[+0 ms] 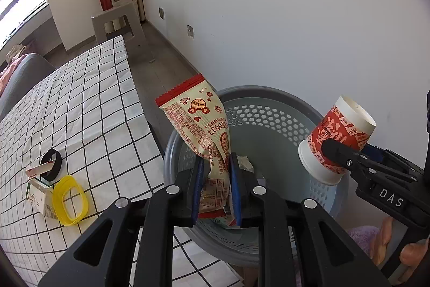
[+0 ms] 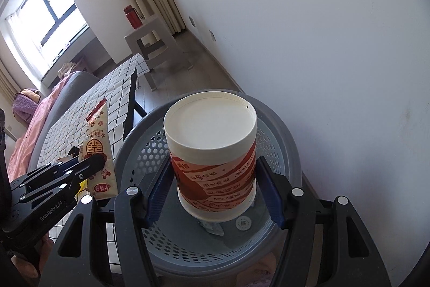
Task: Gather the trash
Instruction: 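Carry wrapper and cup over the wastebasket and open both tools, then move both tools back to the bed toward the yellow lid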
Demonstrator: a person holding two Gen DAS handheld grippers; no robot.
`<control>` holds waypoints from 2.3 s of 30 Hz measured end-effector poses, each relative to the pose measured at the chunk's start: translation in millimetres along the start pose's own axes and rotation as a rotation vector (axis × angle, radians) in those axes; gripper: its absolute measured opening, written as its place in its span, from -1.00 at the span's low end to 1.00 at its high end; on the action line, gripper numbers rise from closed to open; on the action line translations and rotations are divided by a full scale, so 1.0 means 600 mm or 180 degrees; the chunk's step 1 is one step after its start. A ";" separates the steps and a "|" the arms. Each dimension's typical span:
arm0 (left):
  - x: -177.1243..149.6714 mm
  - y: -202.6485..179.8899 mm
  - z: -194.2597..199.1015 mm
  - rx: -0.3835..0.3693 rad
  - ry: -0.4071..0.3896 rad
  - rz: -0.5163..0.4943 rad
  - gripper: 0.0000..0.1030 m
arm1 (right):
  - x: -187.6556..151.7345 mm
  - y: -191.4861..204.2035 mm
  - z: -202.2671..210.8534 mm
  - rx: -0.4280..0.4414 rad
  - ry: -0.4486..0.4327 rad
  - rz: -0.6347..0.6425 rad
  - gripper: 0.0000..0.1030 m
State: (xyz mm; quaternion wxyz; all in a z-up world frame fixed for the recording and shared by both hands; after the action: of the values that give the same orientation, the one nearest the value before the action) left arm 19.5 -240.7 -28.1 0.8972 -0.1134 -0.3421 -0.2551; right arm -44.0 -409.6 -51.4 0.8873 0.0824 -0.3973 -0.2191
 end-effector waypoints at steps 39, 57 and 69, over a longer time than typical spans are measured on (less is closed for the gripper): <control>-0.009 0.005 0.019 0.0079 -0.0041 0.0192 0.15 | -0.004 -0.013 0.006 -0.0005 0.0016 -0.0019 0.56; -0.023 0.090 0.078 0.0380 -0.0181 0.0489 0.16 | -0.013 0.032 -0.011 0.0068 0.0184 0.0198 0.57; -0.046 0.190 0.127 0.0648 -0.0297 0.0826 0.17 | -0.009 0.100 -0.011 0.0266 0.0222 0.0328 0.58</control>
State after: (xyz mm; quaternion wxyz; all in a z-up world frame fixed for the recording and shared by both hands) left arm 20.4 -105.2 6.3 0.9126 -0.0769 -0.3899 -0.0957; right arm -22.8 -353.6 -40.4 0.9065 0.1064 -0.3787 -0.1533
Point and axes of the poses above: each gripper's, at about its wrist camera, not at the fingertips, and z roughly against the way its jaws point, y to its left, x to its top, the point moved 1 cm from there along -z, roughly the way its jaws point, and after that the axes turned 7 degrees about -y, right-handed, at the moved point
